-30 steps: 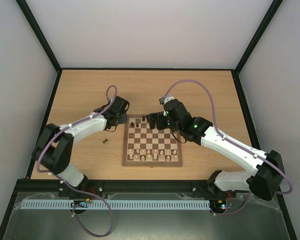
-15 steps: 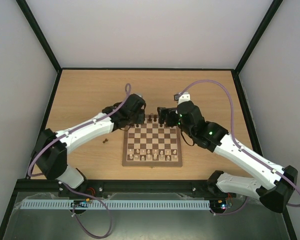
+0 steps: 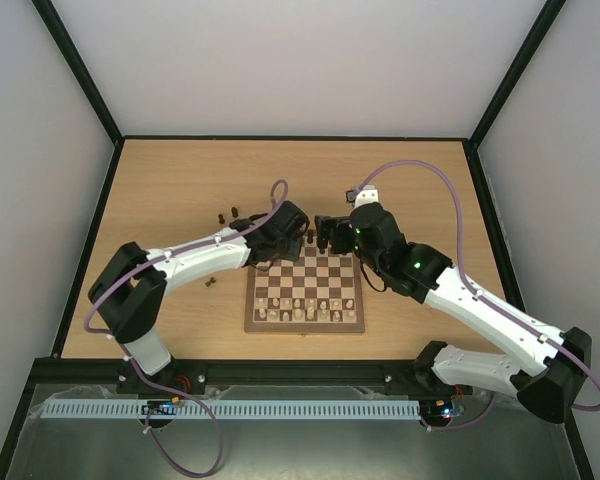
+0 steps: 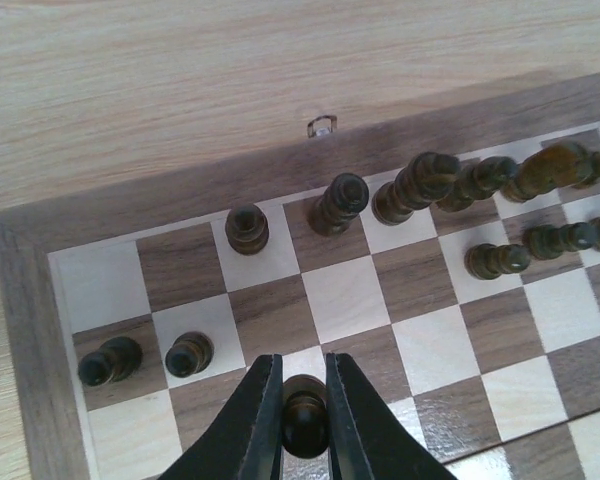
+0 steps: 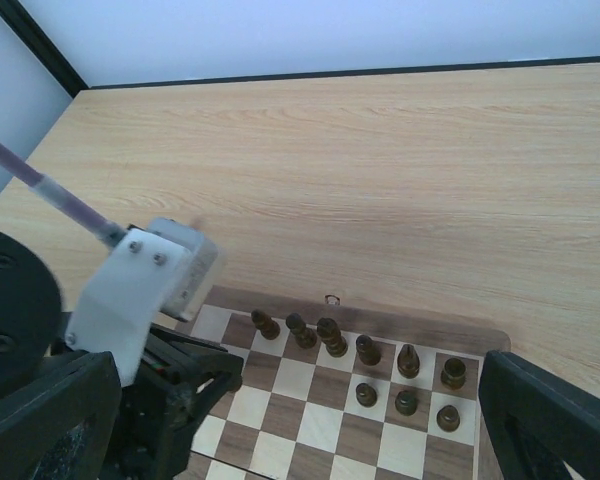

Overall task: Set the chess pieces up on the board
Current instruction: Place the chess piece on the chessboard.

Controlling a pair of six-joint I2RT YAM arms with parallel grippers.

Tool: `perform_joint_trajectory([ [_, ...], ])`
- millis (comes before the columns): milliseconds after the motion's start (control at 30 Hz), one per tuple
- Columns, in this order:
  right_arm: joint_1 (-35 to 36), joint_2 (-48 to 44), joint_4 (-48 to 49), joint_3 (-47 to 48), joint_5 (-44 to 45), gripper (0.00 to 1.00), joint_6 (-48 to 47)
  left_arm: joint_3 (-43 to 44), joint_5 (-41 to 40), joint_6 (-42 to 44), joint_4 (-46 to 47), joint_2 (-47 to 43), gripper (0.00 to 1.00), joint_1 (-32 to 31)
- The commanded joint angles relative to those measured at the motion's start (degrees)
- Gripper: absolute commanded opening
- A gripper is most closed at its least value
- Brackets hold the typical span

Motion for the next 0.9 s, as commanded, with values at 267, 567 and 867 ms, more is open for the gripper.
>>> perform_joint_trajectory([
  [267, -0.03, 1.01, 0.18, -0.66, -0.43, 0.99, 0.47, -3.28, -6.45, 0.29, 8.22, 4.86, 0.06, -0.62],
  [567, 0.0, 1.68, 0.52, -0.8, -1.04, 0.99, 0.38, -4.63, -7.04, 1.11, 11.72, 6.52, 0.06, -0.79],
  [867, -0.03, 2.16, 0.58, -0.71, -1.55, 0.99, 0.25, -4.35, -6.55, 1.21, 12.6, 8.45, 0.06, -1.07],
])
